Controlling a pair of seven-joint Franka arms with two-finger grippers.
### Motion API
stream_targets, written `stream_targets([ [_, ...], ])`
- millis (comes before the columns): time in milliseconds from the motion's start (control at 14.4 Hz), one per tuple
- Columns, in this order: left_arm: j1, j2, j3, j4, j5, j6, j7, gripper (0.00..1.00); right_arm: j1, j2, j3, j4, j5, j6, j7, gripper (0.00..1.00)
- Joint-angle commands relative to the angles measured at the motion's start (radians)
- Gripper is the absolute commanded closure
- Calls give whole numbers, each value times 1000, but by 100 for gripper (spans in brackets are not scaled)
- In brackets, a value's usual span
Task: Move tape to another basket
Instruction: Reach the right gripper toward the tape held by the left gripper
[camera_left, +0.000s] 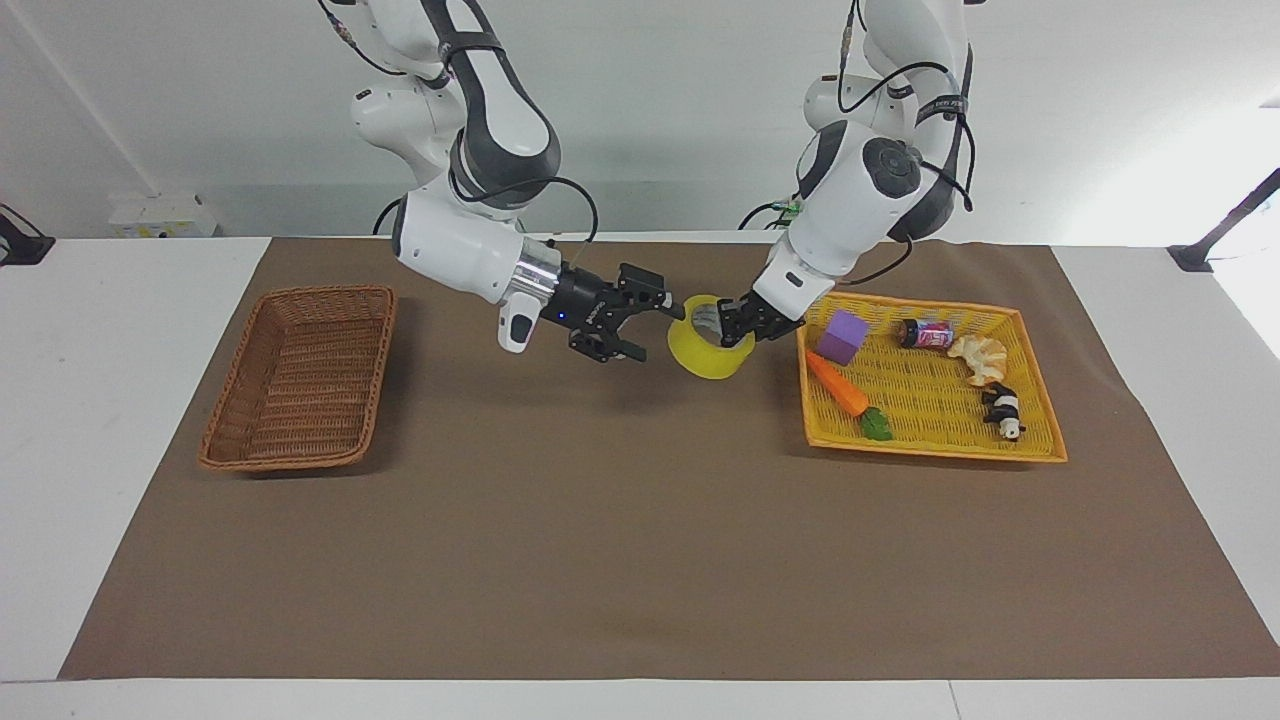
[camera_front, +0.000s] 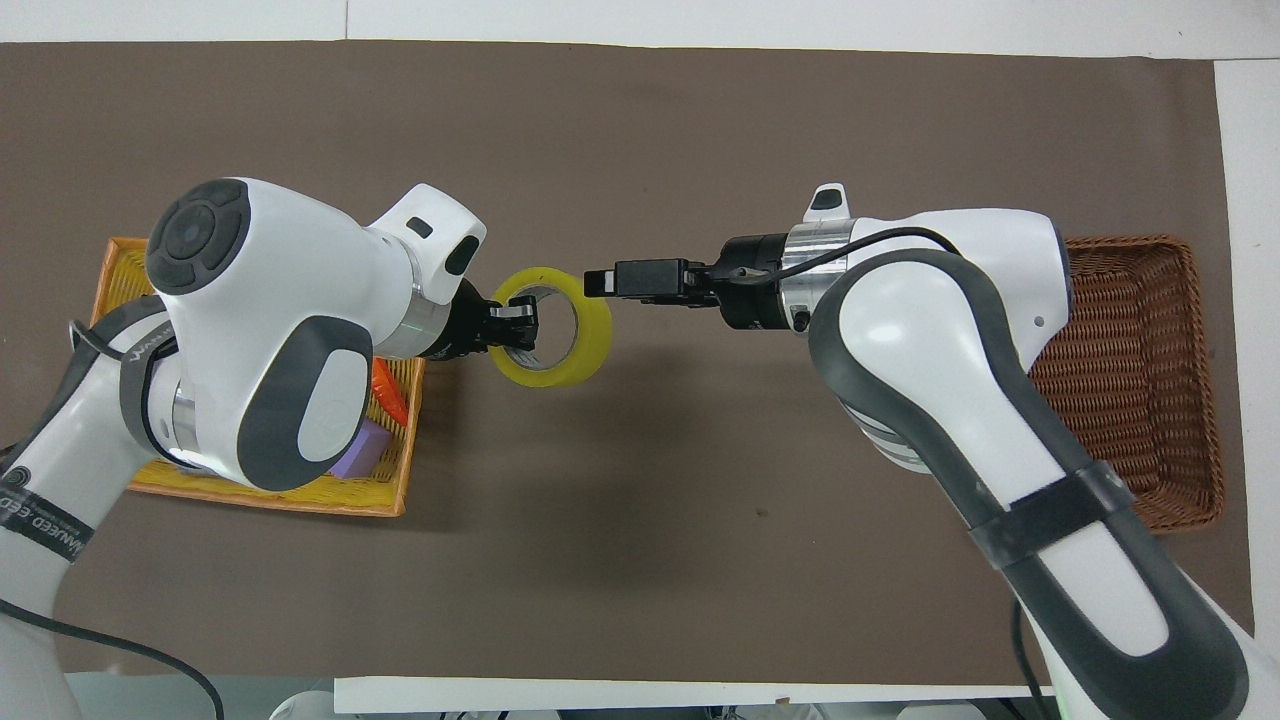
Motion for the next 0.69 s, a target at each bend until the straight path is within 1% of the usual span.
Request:
stream_targets([
  [0, -7, 0, 11, 13, 13, 7, -7, 100, -1, -15, -7, -38, 33, 20, -50, 0],
  [69, -4, 0, 11, 13, 13, 7, -5, 100, 10, -10, -5, -41, 54, 41, -50, 0],
  [139, -3, 0, 11, 13, 13, 7, -5, 100, 28, -3, -5, -41, 89, 46, -44, 0],
  [278, -3, 0, 11, 13, 13, 10, -4, 100, 34, 20, -5, -46, 111, 51, -47, 0],
  [417, -3, 0, 11, 16, 13, 5, -5, 100, 46, 31, -5, -42, 168, 52, -44, 0],
  [556, -3, 0, 11, 15, 13, 7, -5, 100, 54, 31, -5, -50, 174, 49, -39, 0],
  [625, -3, 0, 11, 16, 13, 5, -5, 100, 59, 31, -5, -50, 181, 49, -7, 0],
])
